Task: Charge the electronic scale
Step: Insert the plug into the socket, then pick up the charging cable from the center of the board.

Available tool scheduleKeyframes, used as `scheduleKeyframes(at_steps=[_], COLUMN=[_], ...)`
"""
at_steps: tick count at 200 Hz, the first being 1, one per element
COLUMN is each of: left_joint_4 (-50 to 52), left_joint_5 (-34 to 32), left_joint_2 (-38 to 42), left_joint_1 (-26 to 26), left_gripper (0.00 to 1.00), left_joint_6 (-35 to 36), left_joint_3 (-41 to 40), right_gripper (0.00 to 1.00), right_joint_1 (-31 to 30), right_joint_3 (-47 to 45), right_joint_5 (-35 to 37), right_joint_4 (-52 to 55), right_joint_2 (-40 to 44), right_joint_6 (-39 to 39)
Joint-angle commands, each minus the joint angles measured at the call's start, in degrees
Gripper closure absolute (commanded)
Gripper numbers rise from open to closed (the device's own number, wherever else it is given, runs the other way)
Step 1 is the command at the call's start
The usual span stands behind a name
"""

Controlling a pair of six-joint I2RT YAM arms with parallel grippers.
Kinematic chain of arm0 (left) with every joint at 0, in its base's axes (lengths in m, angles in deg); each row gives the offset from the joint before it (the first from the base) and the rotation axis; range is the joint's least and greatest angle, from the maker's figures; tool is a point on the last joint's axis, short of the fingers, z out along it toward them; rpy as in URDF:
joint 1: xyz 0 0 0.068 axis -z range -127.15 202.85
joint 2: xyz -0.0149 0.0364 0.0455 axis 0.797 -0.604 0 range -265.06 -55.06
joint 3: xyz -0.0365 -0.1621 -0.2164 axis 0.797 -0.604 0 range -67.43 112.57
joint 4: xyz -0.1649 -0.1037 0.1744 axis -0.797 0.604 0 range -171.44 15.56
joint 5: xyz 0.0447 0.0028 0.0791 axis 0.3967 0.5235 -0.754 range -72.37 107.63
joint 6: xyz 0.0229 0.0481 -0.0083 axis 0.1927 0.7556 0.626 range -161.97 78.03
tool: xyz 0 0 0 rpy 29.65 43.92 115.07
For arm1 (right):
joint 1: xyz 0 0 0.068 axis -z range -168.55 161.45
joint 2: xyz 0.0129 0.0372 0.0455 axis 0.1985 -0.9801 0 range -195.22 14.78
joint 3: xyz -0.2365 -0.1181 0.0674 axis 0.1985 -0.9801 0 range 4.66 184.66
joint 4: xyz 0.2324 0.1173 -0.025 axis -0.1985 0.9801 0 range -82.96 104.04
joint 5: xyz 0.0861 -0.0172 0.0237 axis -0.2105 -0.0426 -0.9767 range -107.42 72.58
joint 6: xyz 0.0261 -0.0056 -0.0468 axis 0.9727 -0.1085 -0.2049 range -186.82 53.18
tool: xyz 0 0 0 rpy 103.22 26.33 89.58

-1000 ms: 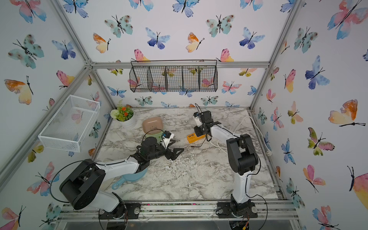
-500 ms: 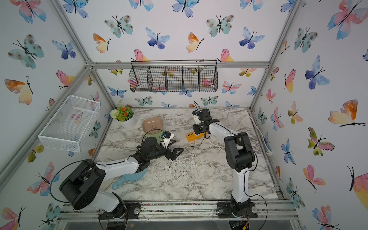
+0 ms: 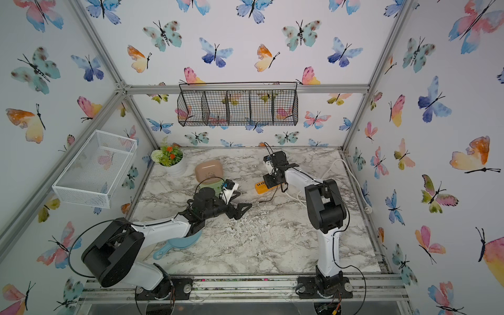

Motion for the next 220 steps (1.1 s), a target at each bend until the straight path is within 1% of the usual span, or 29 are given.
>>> scheduleKeyframes(at_steps=[1,18,38,67,79,91,105,117,133,151,159,179,196,220], left_joint_4=[1.21,1.05,0.98,0.4,-0.01,-0.63,-1.6,-2.89,-4.63,-5.72,-6.45,-8.2,-9.09,-10.62], left_joint_5=[0.16,-0.08,-0.14,-0.21,-0.24,-0.32,0.26,0.05,-0.56,-1.31,-1.65,-2.67,-3.38,-4.28], left_joint_2=[1.18,1.12,1.21,1.48,1.52,1.35,0.85,0.39,-0.31,-0.78,-0.89,-1.22,-1.41,-2.02], left_joint_1=[-0.01,0.04,0.0,-0.14,-0.25,-0.33,-0.36,-0.32,-0.35,-0.36,-0.36,-0.35,-0.36,-0.36], left_gripper=[0.09,0.09,0.09,0.08,0.08,0.08,0.09,0.09,0.1,0.1,0.11,0.12,0.13,0.13], left_joint_6=[0.64,0.54,0.4,0.03,-0.4,-1.02,-2.23,-3.62,-5.76,-7.43,-8.22,-10.13,-11.45,-13.02], left_joint_3=[0.39,0.21,-0.02,-0.45,-0.62,-0.74,-0.73,-0.97,-1.24,-1.29,-1.55,-2.01,-2.19,-2.65], right_gripper=[0.31,0.26,0.23,0.21,0.2,0.2,0.2,0.21,0.21,0.24,0.25,0.32,0.4,0.45], right_joint_1=[-0.18,-0.18,-0.18,-0.18,-0.09,-0.11,-0.09,-0.09,-0.09,-0.09,-0.09,-0.09,-0.14,-0.09], right_joint_3=[3.87,3.17,0.72,-8.37,-13.54,-18.52,-24.04,-28.56,-33.4,-37.46,-38.62,-39.83,-40.42,-42.12], right_joint_5=[-0.57,-2.4,-2.44,-4.58,-4.86,-7.14,-7.02,-9.05,-9.64,-9.31,-10.28,-11.94,-13.66,-14.08], right_joint_4=[3.93,3.73,3.91,0.24,-3.28,-6.77,-11.16,-15.65,-21.05,-25.93,-28.12,-32.17,-35.42,-39.9], right_joint_2=[2.35,5.05,7.9,13.75,16.75,19.61,22.59,24.64,26.42,26.93,26.46,24.08,21.78,20.77], right_joint_6=[0.7,1.32,2.07,3.91,6.54,9.27,14.17,17.77,23.15,28.58,30.59,35.54,38.67,41.85])
